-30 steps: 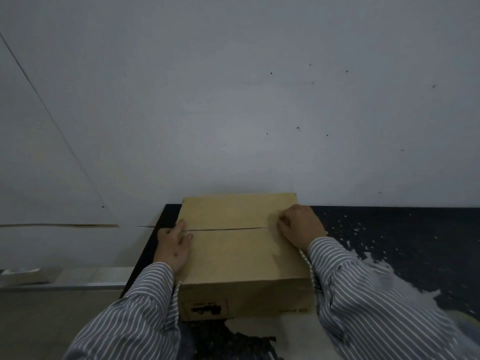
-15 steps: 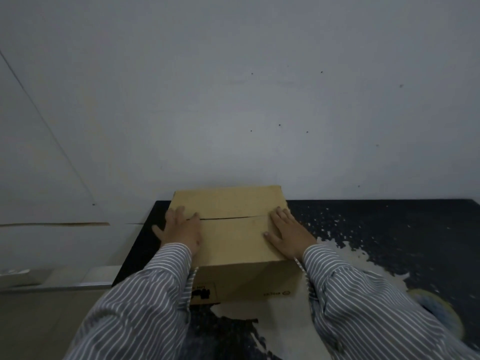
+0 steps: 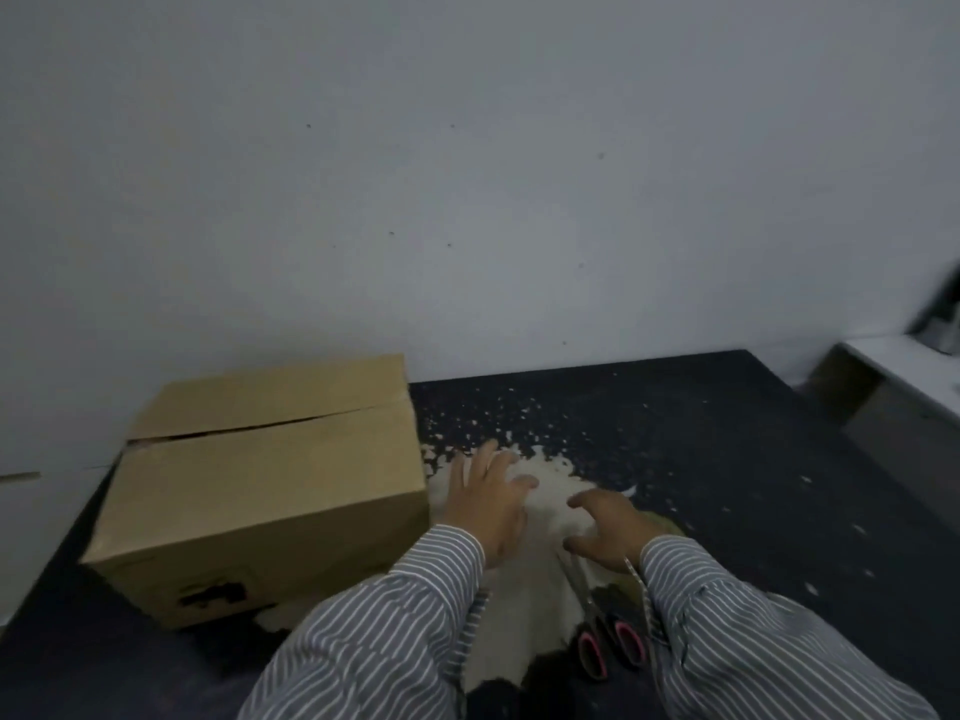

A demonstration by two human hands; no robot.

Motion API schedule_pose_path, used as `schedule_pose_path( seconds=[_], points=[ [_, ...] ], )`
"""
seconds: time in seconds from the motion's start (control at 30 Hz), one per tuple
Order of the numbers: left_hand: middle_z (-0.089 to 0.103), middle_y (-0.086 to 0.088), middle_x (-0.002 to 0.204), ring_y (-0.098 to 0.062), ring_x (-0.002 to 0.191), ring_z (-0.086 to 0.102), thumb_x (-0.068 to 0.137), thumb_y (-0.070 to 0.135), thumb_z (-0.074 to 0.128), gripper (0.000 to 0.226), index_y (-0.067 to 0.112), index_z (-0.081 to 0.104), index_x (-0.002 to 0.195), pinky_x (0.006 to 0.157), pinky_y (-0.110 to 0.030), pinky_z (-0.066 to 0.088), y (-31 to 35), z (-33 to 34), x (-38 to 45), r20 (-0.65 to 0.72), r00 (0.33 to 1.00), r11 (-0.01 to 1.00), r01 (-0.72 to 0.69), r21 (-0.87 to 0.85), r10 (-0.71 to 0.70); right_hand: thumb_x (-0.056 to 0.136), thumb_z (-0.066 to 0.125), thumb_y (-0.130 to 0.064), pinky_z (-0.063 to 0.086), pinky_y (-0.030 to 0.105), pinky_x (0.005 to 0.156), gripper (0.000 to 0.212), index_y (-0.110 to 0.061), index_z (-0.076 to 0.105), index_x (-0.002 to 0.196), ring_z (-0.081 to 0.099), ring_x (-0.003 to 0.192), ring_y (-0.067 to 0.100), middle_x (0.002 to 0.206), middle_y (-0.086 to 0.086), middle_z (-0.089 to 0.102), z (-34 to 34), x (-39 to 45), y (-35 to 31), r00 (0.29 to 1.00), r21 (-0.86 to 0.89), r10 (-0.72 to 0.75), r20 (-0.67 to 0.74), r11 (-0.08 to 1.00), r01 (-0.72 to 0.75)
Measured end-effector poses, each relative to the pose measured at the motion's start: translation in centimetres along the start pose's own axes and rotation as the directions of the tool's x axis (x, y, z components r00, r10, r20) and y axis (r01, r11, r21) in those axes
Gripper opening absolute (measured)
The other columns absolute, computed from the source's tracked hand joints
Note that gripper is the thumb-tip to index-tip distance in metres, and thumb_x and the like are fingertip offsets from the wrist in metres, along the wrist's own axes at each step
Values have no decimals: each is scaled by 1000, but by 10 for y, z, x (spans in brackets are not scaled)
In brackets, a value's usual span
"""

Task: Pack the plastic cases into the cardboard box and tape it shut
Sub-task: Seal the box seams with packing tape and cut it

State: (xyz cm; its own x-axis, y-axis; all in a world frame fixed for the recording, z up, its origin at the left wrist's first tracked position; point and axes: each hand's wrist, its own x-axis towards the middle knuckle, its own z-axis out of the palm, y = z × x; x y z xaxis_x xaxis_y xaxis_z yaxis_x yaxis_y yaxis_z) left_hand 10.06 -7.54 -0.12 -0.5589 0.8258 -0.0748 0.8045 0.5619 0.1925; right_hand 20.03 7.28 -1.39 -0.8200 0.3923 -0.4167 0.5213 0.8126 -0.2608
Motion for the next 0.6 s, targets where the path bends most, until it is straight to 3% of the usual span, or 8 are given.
schedule_pose_path(
  seconds=[0.17,0.27,0.37,0.47,0.6],
  points=[
    [11,-2,155,-25,145,-7,95,14,40,49,24,31,141,116,-52,-3,55,44,5,255,955,988,-143,-50,152,78,62,-52,30,43,110,67,-23,40,134,32,133,27,146,2,33,17,-25,63,992,-18,112,56,994,-111],
    [11,-5,156,-28,145,-4,93,12,43,53,23,29,142,117,-53,4,77,61,11,367,911,982,-165,-92,187,82,61,-45,28,48,111,50,-21,45,123,32,132,29,143,5,35,29,-31,87,986,-114,118,116,988,-105],
    [21,-8,151,-30,141,10,89,12,48,54,24,32,140,115,-50,18,93,74,15,392,901,980,-142,-138,186,86,57,-28,30,45,111,39,-20,51,124,33,132,27,138,5,40,39,-32,103,996,-131,40,81,991,-30],
    [22,-10,149,-32,139,17,88,15,51,58,25,29,141,113,-48,25,105,83,15,382,912,981,-91,-173,152,87,49,-11,38,36,103,29,-14,62,113,41,126,29,130,9,49,47,-29,115,999,-27,-27,-31,999,26],
    [17,-9,151,-32,140,18,88,14,52,61,26,26,142,112,-47,28,107,84,14,336,934,975,-48,-215,120,89,48,-12,29,35,109,30,-17,62,116,27,133,31,140,7,34,47,-27,118,995,38,-41,-94,998,45]
  ],
)
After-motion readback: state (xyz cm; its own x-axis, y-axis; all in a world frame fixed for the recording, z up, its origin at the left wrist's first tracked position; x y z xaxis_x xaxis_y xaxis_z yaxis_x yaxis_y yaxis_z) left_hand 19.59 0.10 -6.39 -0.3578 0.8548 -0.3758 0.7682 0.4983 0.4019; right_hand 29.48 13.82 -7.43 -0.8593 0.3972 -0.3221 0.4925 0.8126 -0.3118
